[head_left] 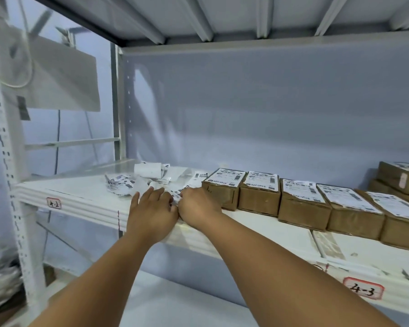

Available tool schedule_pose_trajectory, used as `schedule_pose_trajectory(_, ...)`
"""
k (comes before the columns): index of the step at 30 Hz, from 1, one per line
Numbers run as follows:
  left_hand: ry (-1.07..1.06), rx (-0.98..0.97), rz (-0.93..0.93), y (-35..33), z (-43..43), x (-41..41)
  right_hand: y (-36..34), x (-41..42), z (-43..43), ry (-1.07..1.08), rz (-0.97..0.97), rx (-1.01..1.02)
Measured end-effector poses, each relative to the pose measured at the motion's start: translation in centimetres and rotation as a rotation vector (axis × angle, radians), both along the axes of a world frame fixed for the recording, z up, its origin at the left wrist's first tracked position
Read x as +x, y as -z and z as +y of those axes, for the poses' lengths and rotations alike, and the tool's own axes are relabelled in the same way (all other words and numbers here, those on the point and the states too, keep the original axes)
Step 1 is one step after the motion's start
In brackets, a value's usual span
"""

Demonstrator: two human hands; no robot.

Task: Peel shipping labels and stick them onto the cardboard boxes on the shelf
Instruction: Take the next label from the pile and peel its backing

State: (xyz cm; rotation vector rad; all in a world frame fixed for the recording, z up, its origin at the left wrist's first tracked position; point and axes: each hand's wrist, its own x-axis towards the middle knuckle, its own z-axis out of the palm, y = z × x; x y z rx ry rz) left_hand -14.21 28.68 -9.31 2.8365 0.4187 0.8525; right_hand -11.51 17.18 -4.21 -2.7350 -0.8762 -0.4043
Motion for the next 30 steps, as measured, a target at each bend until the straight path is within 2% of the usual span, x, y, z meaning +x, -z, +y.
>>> schedule_pose_trajectory(3,-0.002,-0.007,-0.03,0.1,0.1,0.1,0.5,0.2,0.4,0.035,-0.034,0.065)
schedule_pose_trajectory(12,-0.024,0.004,-0.03,-0.1,-0.2,-0.3,0.0,-0.3,0.4,0.025,-0.098,-0.004)
schedule_pose_trajectory(16,-0.016,0.031,0.01,-0.2,-0.2,-0.5,0.6,0.0,0.4,0.041,-0.075,0.125)
schedule_pose_trajectory(23,0.004,0.021,-0.004,-0.1,-0.1,-0.5,0.6,0.0,-0.1,0.054,-0.102,0.176)
schedule_pose_trajectory(28,0.039,-0.017,0.003,-0.6,-0.6,-0.8,0.8,-0.2,-0.1,0.023,-0.134,0.399)
schedule_pose_trajectory(30,0.057,-0.032,0.014,-0.7,-0.6,-1.1,0.8,-0.2,-0.2,0.011,-0.146,0.41)
